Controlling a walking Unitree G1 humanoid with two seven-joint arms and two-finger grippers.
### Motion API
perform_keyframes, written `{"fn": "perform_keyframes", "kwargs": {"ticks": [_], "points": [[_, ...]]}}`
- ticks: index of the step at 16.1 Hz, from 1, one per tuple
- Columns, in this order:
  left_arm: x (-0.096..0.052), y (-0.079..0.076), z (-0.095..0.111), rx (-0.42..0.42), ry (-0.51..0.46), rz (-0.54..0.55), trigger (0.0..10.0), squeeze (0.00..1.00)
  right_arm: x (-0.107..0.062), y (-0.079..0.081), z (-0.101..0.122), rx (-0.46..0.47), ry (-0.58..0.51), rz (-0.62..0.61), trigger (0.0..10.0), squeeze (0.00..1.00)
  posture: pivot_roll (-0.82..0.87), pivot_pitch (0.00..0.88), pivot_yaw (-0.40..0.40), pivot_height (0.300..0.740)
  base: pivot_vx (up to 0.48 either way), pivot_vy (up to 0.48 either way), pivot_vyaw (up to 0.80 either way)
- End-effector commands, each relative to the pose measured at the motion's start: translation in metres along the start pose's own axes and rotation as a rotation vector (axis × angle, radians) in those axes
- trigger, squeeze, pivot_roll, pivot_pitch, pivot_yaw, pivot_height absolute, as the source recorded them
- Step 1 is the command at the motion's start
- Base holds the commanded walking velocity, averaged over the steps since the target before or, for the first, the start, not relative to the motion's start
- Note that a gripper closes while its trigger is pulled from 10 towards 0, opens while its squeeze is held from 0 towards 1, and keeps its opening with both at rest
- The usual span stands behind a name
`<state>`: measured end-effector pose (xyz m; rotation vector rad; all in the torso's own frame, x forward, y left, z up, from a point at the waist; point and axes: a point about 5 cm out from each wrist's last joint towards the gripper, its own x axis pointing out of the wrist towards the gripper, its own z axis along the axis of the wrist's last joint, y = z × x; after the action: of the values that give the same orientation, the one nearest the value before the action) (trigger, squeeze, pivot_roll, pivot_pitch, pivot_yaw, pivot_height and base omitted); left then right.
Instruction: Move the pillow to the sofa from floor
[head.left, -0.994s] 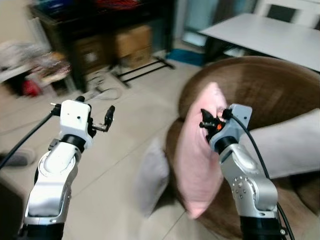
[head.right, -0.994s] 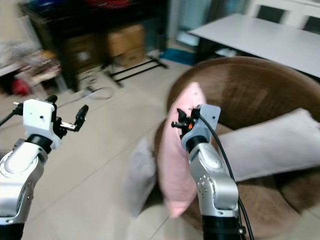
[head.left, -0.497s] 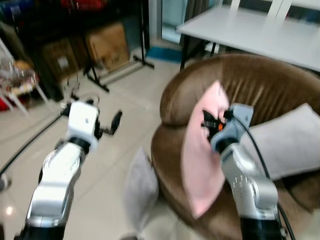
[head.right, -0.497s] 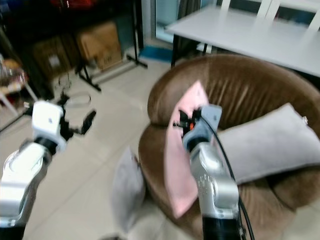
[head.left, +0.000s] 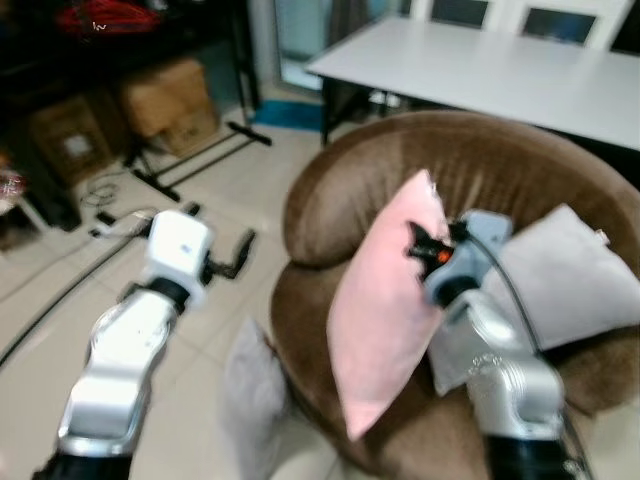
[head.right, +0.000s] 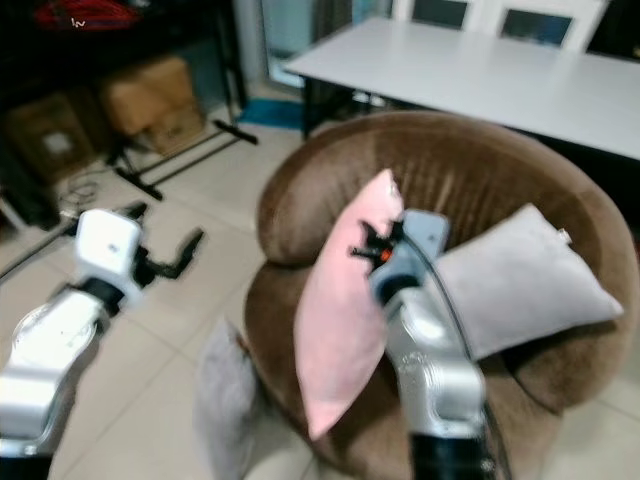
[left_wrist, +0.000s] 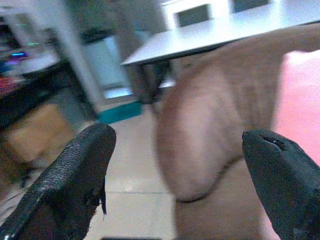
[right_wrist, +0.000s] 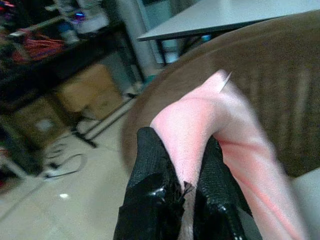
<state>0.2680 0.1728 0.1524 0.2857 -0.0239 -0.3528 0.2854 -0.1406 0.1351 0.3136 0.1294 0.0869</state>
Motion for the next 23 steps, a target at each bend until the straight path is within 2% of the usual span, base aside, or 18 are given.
{"fn": "perform_keyframes", "kwargs": {"ticks": [1, 6, 10, 12, 13, 14, 15, 16, 18, 20, 21, 23], "points": [[-0.006, 0.002, -0.004, 0.028, 0.023, -0.035, 10.0, 0.0, 0.001, 0.014, 0.008, 0.011, -0.032, 0.062, 10.0, 0.0, 0.01, 0.0, 0.005, 0.74, 0.0, 0.0, 0.0], [-0.006, 0.001, -0.004, 0.04, 0.034, -0.107, 10.0, 0.0, 0.01, 0.02, 0.011, 0.051, -0.017, 0.109, 10.0, 0.0, 0.02, 0.0, -0.01, 0.74, 0.0, 0.0, 0.0], [-0.012, -0.008, -0.012, 0.066, 0.097, -0.29, 10.0, 0.0, 0.038, 0.047, 0.027, 0.254, -0.043, 0.185, 10.0, 0.0, 0.04, 0.0, -0.015, 0.74, 0.0, 0.0, 0.0], [-0.013, -0.008, -0.013, 0.079, 0.113, -0.321, 10.0, 0.0, 0.05, 0.051, 0.032, 0.349, -0.061, 0.177, 10.0, 0.0, 0.04, 0.0, -0.012, 0.74, 0.0, 0.0, 0.0], [-0.014, -0.007, -0.014, 0.091, 0.12, -0.328, 10.0, 0.0, 0.06, 0.044, 0.033, 0.448, -0.078, 0.14, 10.0, 0.0, 0.04, 0.0, -0.011, 0.74, 0.0, 0.0, 0.0], [-0.014, -0.006, -0.014, 0.095, 0.125, -0.335, 10.0, 0.0, 0.065, 0.037, 0.031, 0.498, -0.08, 0.114, 10.0, 0.0, 0.04, 0.0, -0.009, 0.74, 0.0, 0.0, 0.0], [-0.016, -0.006, -0.015, 0.1, 0.131, -0.348, 10.0, 0.0, 0.072, 0.018, 0.019, 0.591, -0.06, 0.045, 10.0, 0.0, 0.05, 0.0, -0.011, 0.74, 0.0, 0.0, 0.0], [-0.016, -0.006, -0.016, 0.11, 0.138, -0.356, 10.0, 0.0, 0.074, 0.0, 0.005, 0.644, -0.037, -0.005, 10.0, 0.0, 0.05, 0.0, -0.011, 0.74, 0.0, 0.0, 0.0], [-0.017, -0.007, -0.018, 0.123, 0.149, -0.374, 10.0, 0.0, 0.072, -0.027, -0.019, 0.588, 0.003, -0.092, 10.0, 0.0, 0.05, 0.0, -0.007, 0.74, 0.0, 0.0, 0.0], [-0.018, -0.008, -0.018, 0.122, 0.15, -0.386, 10.0, 0.0, 0.069, -0.041, -0.03, 0.543, 0.009, -0.134, 10.0, 0.0, 0.04, 0.0, -0.001, 0.74, 0.0, 0.0, 0.0], [-0.018, -0.009, -0.018, 0.123, 0.151, -0.397, 10.0, 0.0, 0.066, -0.053, -0.038, 0.512, 0.026, -0.177, 10.0, 0.0, 0.04, 0.0, 0.003, 0.74, 0.0, 0.0, 0.0], [-0.017, -0.009, -0.018, 0.124, 0.152, -0.407, 10.0, 0.0, 0.066, -0.058, -0.042, 0.492, 0.055, -0.189, 10.0, 0.0, 0.04, 0.0, 0.007, 0.74, 0.0, 0.0, 0.0]]}}
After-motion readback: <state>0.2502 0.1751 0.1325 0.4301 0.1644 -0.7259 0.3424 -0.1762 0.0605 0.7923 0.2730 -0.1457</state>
